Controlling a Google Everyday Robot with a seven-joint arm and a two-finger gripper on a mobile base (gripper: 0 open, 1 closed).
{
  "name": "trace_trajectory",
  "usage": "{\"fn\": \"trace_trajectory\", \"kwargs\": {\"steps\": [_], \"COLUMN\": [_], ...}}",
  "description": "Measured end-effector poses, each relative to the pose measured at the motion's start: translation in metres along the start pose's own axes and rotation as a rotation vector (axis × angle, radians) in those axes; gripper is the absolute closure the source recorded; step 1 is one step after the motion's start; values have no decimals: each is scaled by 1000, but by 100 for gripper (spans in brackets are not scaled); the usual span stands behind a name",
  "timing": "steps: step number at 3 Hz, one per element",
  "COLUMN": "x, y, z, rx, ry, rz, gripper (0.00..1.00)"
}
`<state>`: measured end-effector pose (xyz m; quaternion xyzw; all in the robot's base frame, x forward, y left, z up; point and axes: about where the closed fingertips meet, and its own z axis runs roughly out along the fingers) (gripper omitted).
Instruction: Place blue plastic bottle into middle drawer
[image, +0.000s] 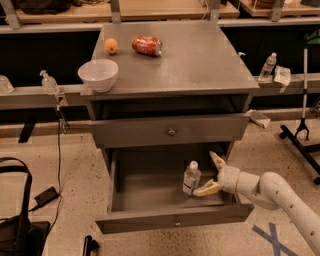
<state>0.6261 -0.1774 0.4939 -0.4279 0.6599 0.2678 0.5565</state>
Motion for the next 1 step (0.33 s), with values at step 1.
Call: {"fn": "trace_trajectory", "kwargs": {"steps": [1], "x": [-2], "y": [-2], "z": [-6], "rx": [7], "ry": [-2], "rz": [-3], "gripper": [0]}}
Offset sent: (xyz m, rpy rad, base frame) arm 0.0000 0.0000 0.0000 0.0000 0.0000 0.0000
